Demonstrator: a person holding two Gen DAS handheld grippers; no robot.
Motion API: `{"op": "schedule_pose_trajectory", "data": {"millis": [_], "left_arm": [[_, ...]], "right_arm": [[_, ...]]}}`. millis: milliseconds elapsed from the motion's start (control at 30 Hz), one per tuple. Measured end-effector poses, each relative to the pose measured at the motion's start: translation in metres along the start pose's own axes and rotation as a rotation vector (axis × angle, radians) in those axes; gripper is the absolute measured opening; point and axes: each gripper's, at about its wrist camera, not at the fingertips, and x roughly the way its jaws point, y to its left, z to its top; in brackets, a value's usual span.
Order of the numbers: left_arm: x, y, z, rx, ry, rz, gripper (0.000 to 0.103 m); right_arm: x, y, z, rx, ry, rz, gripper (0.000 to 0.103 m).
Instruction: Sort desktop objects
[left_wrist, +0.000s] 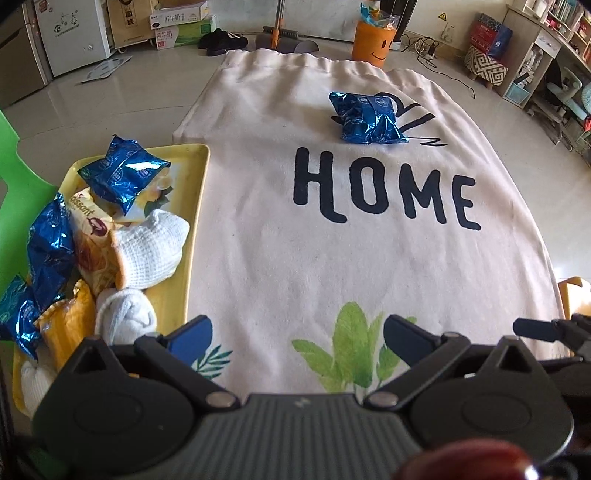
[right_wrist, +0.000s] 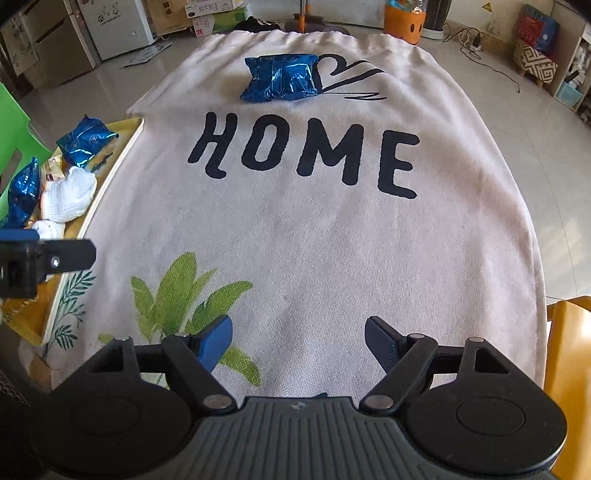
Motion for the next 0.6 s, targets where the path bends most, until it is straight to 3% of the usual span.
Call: {"op": "schedule_pose_trajectory", "data": {"millis": [233,500,600], "left_arm": [[0.018,-0.006,0.011,-0.015,0.017,-0.023,0.102],[0.041,-0.01,0.025,0.023,0.015,0.087,0.102],[0.042,-0.011,0.028,0.007,0.018,0.047,0.102]], "right_arm": [[0.018,-0.01,0.016,0.046,-0.001,-0.013,0.08],[0.042,-0.011,0.026,0.056,0.008,-0.018,0.079],[0.042,-0.009,0.028,0.047,0.009,-0.009,0.08]]}}
